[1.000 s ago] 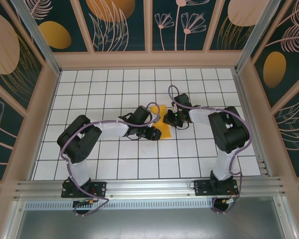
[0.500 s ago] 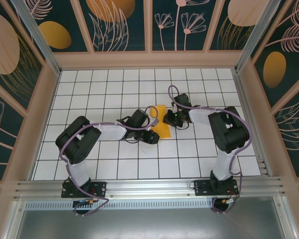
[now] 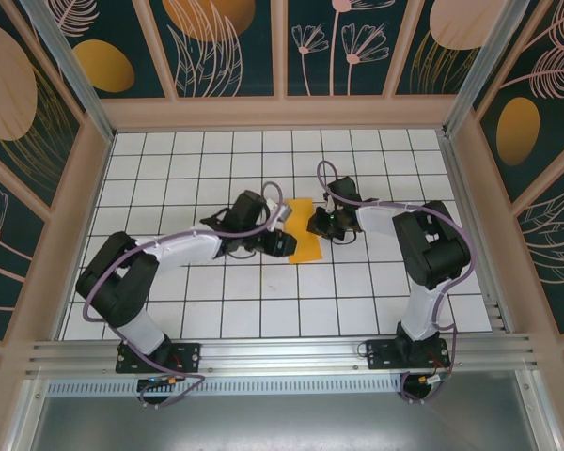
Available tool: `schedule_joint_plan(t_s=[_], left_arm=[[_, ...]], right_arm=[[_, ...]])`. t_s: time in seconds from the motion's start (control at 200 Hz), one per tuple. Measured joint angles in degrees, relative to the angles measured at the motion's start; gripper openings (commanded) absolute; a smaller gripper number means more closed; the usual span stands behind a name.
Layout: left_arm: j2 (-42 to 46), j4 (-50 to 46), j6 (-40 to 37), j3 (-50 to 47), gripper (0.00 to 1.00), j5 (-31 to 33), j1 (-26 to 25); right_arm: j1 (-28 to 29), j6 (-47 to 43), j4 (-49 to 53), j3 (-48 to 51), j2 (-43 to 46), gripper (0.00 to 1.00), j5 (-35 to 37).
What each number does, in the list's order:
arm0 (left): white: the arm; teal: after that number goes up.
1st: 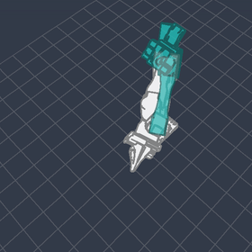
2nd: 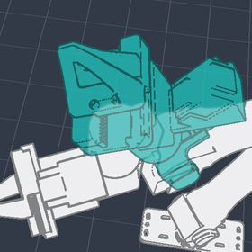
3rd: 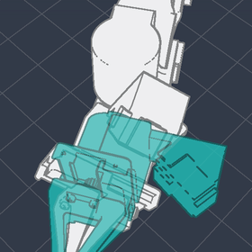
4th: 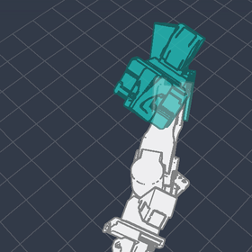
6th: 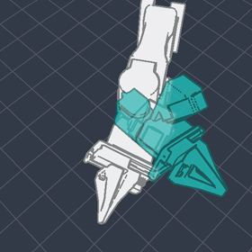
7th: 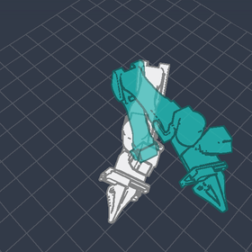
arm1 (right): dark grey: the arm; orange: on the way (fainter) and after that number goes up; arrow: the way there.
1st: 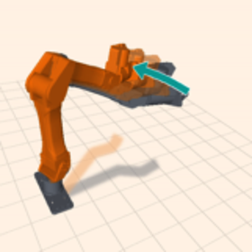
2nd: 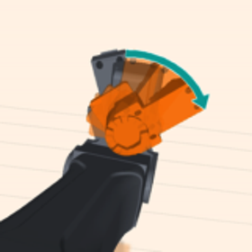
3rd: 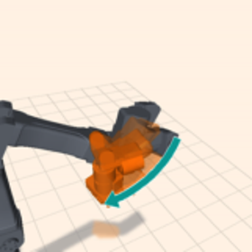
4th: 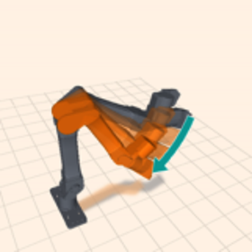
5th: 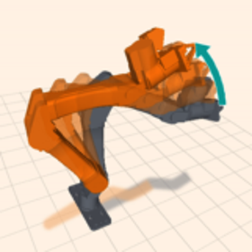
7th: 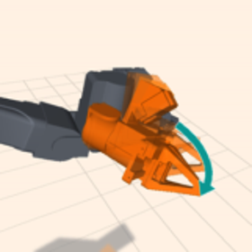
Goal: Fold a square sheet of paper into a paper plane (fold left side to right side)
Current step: First fold the square sheet of paper in half at the center of the table, then hold the square sheet of paper at the center of the table.
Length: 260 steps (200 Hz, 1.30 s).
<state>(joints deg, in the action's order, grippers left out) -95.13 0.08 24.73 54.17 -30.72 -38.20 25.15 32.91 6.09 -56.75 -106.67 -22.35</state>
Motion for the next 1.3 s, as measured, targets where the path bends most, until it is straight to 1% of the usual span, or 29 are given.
schedule_joint_plan(t_s=[0.075,0.135,0.3,0.475,0.686,0.891,1.091,1.301], left_arm=[[-2.4,0.2,0.4,3.5,0.37,-0.2,2.4],[-5.5,0.4,0.5,6.4,0.37,-0.3,3.3],[-12.6,1.0,1.1,9.4,0.37,-0.5,3.2],[-16.8,1.2,2.1,10.1,0.36,-0.6,3.0],[-19.5,1.3,2.5,10.2,0.35,-0.3,3.0],[-19.6,1.5,2.6,10.1,0.34,-0.3,3.0],[-19.6,1.9,2.6,9.9,0.33,0.4,2.7],[-19.5,1.9,2.6,9.9,0.33,1.4,2.3]], right_arm=[[0.0,0.0,0.0,0.0,0.0,0.17,0.0],[0.0,0.0,0.0,0.0,0.0,0.17,0.0],[0.0,0.0,0.0,0.0,0.0,0.17,0.0],[0.0,0.0,0.0,-0.1,0.0,0.17,0.0],[0.1,-0.1,0.0,-0.1,0.0,0.17,0.0],[0.1,-1.1,0.1,-0.3,0.0,0.18,0.0],[0.7,-2.5,3.2,-2.1,0.4,0.19,1.2],[0.9,-3.0,7.3,-1.9,6.5,0.18,2.8]])
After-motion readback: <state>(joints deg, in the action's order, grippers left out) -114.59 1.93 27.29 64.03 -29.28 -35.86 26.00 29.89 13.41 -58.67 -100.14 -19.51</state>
